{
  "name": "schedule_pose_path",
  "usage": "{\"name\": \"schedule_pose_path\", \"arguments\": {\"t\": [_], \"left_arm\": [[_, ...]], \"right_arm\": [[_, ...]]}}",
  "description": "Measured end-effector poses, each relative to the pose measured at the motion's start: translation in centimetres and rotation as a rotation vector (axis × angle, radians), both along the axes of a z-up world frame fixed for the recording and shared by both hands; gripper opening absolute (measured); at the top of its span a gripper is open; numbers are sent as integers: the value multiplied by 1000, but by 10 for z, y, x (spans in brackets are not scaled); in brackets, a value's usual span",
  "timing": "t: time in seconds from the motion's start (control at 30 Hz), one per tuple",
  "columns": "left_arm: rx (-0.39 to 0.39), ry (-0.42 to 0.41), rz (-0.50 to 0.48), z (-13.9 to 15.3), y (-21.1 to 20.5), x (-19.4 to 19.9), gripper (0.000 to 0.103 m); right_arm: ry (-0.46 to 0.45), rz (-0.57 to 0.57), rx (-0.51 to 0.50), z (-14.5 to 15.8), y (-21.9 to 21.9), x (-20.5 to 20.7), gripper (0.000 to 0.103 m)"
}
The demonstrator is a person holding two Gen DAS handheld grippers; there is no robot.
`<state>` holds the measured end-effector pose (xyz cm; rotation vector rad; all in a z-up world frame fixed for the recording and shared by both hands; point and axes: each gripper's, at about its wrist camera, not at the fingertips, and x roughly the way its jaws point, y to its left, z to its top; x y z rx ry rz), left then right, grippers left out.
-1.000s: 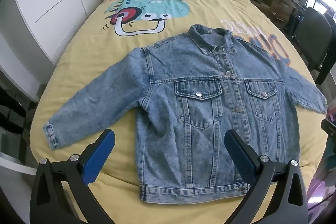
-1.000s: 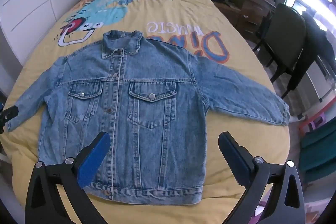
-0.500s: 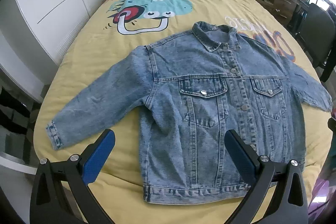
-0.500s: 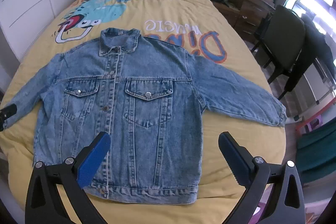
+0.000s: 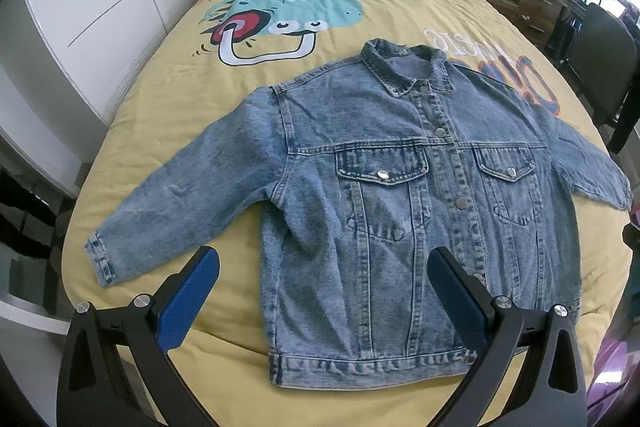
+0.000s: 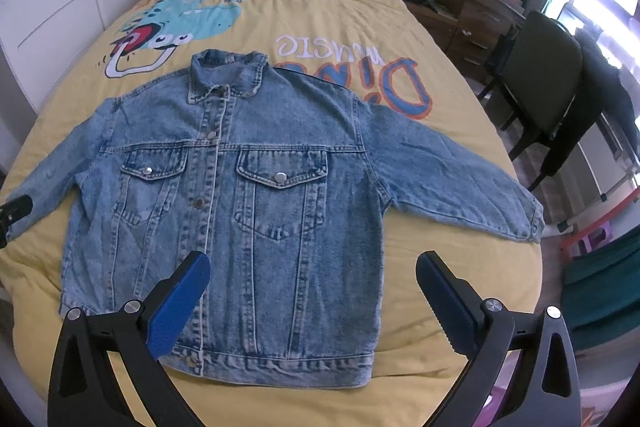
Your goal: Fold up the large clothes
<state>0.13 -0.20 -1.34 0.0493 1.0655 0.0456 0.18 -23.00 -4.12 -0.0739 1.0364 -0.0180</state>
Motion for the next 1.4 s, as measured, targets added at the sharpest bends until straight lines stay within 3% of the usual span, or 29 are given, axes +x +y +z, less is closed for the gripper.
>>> {"name": "schedule_pose_path", "arguments": {"t": [0.77,1.4], "left_arm": [[24,3,-31,-8,-12,0,102],[-9,13,-38,-8,-9,1,102]], "right_arm": [[13,14,-30,-2,-1,-3,103],[10,17,-34,-2,1,-3,103]]}}
